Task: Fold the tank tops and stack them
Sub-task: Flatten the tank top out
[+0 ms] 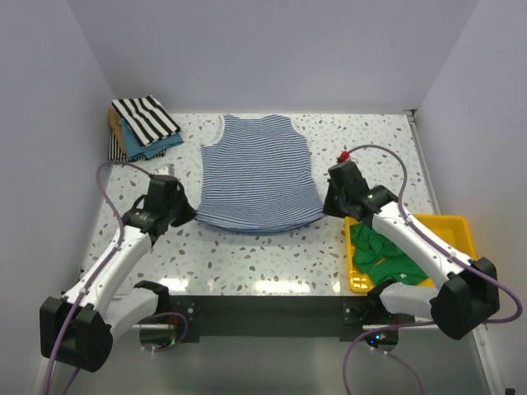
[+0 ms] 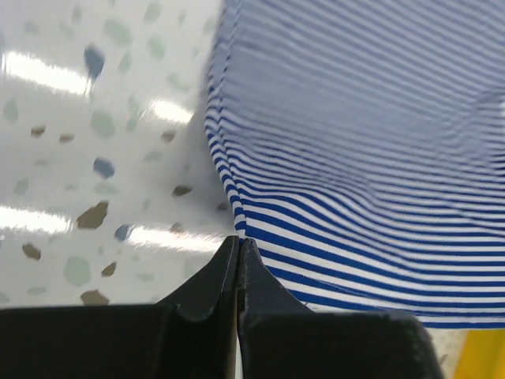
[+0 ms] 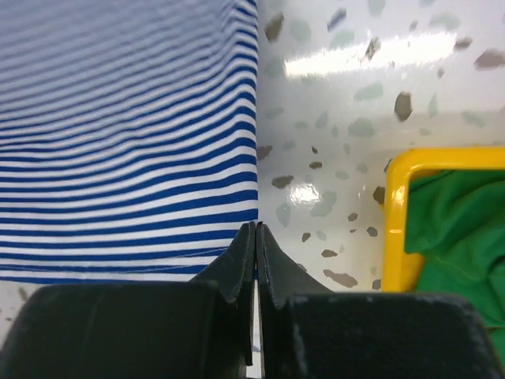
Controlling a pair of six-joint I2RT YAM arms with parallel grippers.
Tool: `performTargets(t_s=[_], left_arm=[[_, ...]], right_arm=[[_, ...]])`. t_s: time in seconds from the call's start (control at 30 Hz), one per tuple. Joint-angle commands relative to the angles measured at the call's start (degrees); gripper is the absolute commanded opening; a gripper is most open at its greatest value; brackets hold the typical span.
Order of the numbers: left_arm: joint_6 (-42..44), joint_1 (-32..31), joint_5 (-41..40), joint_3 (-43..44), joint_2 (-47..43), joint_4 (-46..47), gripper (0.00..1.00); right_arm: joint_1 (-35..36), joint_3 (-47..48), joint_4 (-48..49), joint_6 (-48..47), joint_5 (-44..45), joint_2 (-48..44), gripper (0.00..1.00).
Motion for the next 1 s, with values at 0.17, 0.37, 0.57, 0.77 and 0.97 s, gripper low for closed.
performTargets(t_s=[0.17, 0.37, 0.57, 0.77, 0.97], left_arm=[[-1.1, -0.3, 1.7, 26.9, -8.5, -4.1, 0.0], [-2.6, -0.2, 2.4, 44.0, -8.6, -1.6, 0.0], [-3.6, -0.2, 1.9, 55.2, -6.6, 1.0, 0.0], [-4.4, -0.2, -0.7, 57.6, -2.5, 3.3, 0.0], [-4.4, 0.0, 0.9, 54.1, 7.8, 11.6, 0.0]], right_arm=[[0.0, 29.8, -17.7, -8.3, 12.4, -4.8, 0.0], [0.0, 57.6, -21.0, -14.0, 12.3, -3.9, 0.0], [0.1, 78.9, -20.7, -17.9, 9.5, 0.6, 0.0], [0.0, 79.5, -16.1, -19.4, 7.7, 5.6, 0.01], [-1.2, 75.0, -9.2, -19.9, 4.6, 15.2, 0.0]])
